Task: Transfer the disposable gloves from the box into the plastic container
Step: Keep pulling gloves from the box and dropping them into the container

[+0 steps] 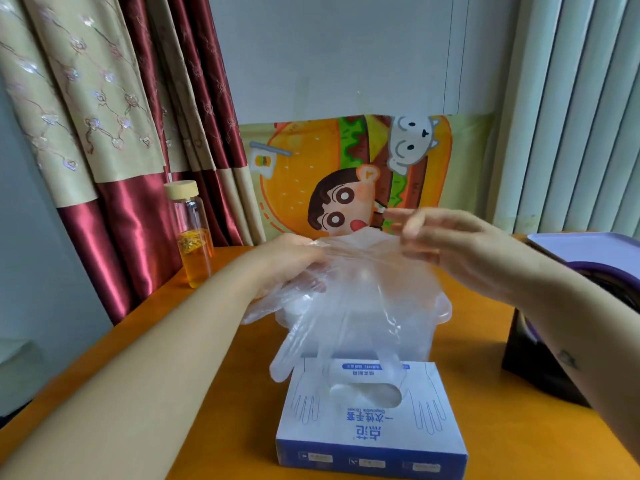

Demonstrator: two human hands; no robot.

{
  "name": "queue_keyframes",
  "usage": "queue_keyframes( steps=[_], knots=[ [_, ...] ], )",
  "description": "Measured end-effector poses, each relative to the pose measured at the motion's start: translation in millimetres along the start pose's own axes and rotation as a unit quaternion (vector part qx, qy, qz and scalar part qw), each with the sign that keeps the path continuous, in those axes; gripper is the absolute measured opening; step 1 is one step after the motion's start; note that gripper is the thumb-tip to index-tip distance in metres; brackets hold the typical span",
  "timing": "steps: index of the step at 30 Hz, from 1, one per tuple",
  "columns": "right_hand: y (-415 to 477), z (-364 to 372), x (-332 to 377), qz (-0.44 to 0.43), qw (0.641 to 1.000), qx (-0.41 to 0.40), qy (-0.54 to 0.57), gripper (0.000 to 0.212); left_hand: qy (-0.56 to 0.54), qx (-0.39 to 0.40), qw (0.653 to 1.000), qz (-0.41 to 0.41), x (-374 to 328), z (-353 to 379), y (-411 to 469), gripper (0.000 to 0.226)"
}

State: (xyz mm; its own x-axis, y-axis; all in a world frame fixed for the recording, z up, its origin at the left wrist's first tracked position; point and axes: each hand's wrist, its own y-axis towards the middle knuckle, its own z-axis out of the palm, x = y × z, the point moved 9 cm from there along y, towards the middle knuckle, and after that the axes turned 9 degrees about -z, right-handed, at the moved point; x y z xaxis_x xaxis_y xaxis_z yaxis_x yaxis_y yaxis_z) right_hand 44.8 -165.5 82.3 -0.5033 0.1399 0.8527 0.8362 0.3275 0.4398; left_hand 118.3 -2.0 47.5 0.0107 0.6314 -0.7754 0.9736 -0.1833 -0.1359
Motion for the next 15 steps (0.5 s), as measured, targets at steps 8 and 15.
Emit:
queue_keyframes(
  steps=[8,15],
  knots=[
    [41,-11,-41,0.012,0.889,0.072,-0.453,0.028,0.260,0.044,0.964,0.029,-27,20,48,0.023],
    [52,-32,-107,0.121,0.839,0.058,-0.527,0.044,0.454,-0.217,0.821,0.269,-68,32,53,0.038]
  ],
)
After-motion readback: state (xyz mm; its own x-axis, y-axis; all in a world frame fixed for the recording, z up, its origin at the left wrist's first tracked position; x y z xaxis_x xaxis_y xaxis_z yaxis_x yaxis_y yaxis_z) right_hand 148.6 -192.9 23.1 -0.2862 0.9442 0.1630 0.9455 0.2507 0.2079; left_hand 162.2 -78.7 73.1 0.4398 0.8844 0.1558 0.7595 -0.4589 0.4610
